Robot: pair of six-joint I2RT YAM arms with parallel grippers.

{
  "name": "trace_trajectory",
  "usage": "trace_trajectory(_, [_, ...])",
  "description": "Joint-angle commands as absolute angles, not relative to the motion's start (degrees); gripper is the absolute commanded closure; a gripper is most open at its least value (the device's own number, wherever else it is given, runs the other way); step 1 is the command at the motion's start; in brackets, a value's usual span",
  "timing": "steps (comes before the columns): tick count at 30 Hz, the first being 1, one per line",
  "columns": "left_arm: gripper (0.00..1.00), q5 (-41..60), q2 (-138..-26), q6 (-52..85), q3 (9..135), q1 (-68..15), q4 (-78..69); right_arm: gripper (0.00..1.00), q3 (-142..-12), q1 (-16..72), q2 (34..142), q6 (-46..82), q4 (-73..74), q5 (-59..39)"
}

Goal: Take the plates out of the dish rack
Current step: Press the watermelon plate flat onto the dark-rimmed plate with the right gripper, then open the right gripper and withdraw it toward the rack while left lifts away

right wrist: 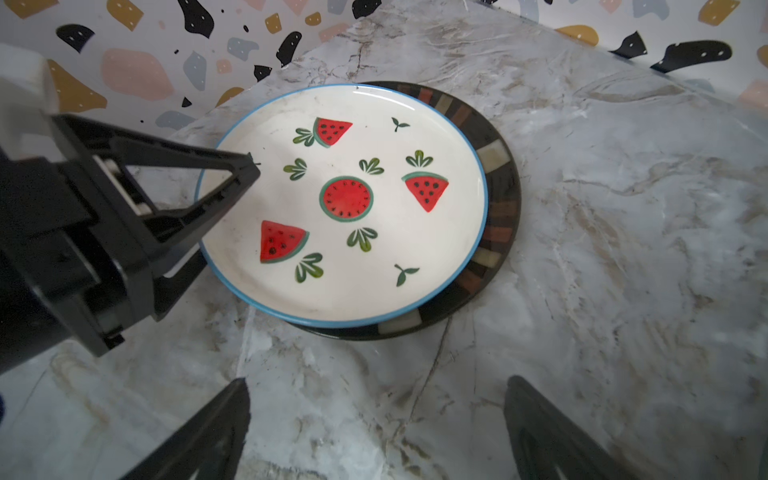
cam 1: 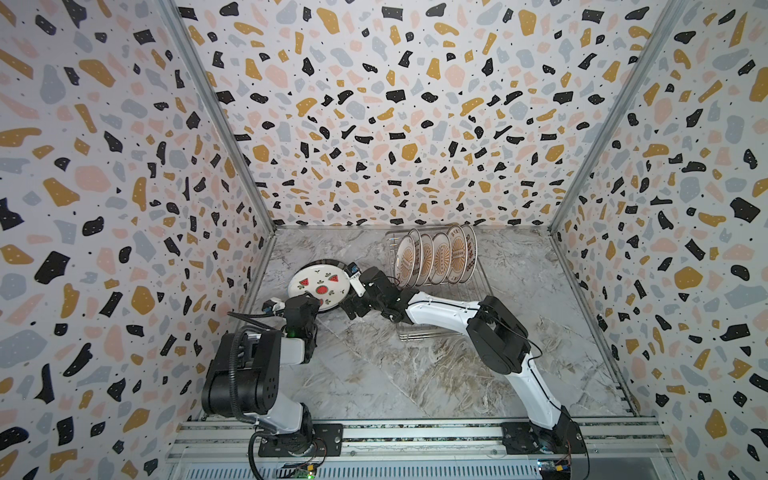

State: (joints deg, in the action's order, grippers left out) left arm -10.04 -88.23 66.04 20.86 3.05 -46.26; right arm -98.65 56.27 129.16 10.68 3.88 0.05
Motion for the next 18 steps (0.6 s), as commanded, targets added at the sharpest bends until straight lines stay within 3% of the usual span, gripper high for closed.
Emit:
trace_trajectory(1, [0.37, -12.05, -87.03, 62.53, 23.82, 3.18, -46.37, 0.04, -97.32, 56.43, 122.63, 11.64, 5.41, 1.15])
trace_trajectory(8, [0.36, -17.58, -85.61, 60.66, 23.51, 3.16, -44.05, 0.04, -92.63, 56.08, 119.47, 12.14, 8.83, 1.98])
trace_trajectory(18, [0.36, -18.01, -84.42, 60.69, 22.64, 3.16, -44.43, 0.04, -92.55, 56.24, 118.09, 11.57, 8.53, 1.80])
